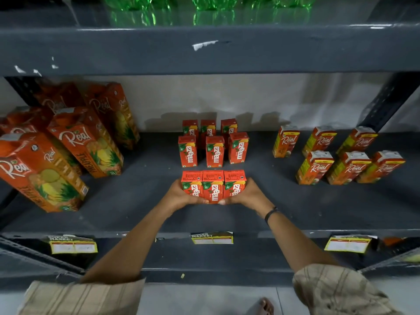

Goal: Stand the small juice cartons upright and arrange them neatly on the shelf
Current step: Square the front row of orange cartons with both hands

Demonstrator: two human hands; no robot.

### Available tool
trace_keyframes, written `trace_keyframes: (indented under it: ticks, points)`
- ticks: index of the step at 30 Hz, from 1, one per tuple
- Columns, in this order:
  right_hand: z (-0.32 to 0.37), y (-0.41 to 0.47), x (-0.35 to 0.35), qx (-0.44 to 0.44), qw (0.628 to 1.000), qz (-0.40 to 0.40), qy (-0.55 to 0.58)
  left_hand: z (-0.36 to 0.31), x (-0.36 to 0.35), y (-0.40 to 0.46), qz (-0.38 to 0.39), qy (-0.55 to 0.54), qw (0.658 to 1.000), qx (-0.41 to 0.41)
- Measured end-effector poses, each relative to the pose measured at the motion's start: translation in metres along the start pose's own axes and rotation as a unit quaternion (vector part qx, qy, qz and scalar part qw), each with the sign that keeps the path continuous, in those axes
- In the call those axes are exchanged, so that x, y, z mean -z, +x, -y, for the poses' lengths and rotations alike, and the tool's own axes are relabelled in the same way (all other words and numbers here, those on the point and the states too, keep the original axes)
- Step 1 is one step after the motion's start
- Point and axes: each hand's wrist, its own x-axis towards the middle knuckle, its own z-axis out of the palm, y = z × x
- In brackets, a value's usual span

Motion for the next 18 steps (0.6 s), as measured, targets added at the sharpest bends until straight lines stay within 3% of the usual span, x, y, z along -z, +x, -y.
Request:
trace_keyframes:
  ticks: [18]
  points:
    - [-0.005, -0.052, -0.025, 0.011, 1.0, 0.01, 0.011, 0.015, 0.0, -0.048, 0.016, 0.019, 0.999, -0.024]
